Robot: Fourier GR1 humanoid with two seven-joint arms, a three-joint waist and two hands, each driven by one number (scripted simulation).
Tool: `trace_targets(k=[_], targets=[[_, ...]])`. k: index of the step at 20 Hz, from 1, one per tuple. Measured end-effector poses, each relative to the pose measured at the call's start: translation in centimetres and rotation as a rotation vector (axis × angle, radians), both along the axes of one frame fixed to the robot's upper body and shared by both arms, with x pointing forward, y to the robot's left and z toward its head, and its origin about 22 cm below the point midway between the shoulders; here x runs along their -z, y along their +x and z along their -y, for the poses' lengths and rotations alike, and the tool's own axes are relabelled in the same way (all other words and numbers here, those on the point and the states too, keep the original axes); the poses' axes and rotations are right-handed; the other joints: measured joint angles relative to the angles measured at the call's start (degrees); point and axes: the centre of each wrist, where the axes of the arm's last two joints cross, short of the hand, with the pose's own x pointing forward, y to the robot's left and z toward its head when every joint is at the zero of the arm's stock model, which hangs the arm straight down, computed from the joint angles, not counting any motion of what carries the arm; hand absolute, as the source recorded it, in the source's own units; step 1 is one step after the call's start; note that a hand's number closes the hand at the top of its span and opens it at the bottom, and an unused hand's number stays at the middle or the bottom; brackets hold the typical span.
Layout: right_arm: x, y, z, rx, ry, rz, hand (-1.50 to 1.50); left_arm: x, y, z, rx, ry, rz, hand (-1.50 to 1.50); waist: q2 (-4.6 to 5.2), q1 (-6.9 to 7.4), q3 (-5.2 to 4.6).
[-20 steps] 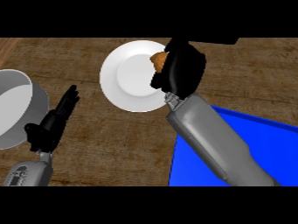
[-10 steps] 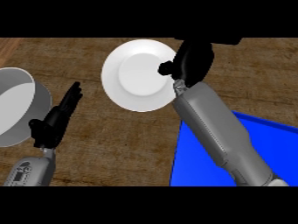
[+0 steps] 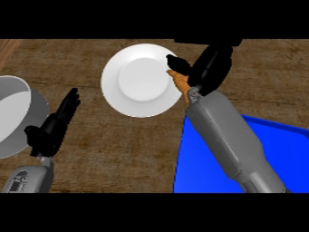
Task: Pick the croissant from the tray and place it in the plate
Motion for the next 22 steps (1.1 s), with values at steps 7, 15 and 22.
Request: trace_targets(k=[7,15,22], targets=[[5.0,-4.0,-0.1,-0.006,0.136,0.065,-1.50,0.6,-1.3,-1.9,-0.050,0.007,-0.018,0.00,-0.80,-2.95,-0.06],[8.6,-11.5,-0.4,-0.075,0.183,0.077,-1.50,0.5,-2.5,-2.8,-0.087,0.007,-0.022,0.00,-1.01,-5.05,-0.08],[12.0,-15.7,0.2,-0.090,0.170,0.053,-1.50,1.0,-2.5,-2.6,-0.088,0.001,-0.013,0.00,-0.85,-5.23,-0.08]])
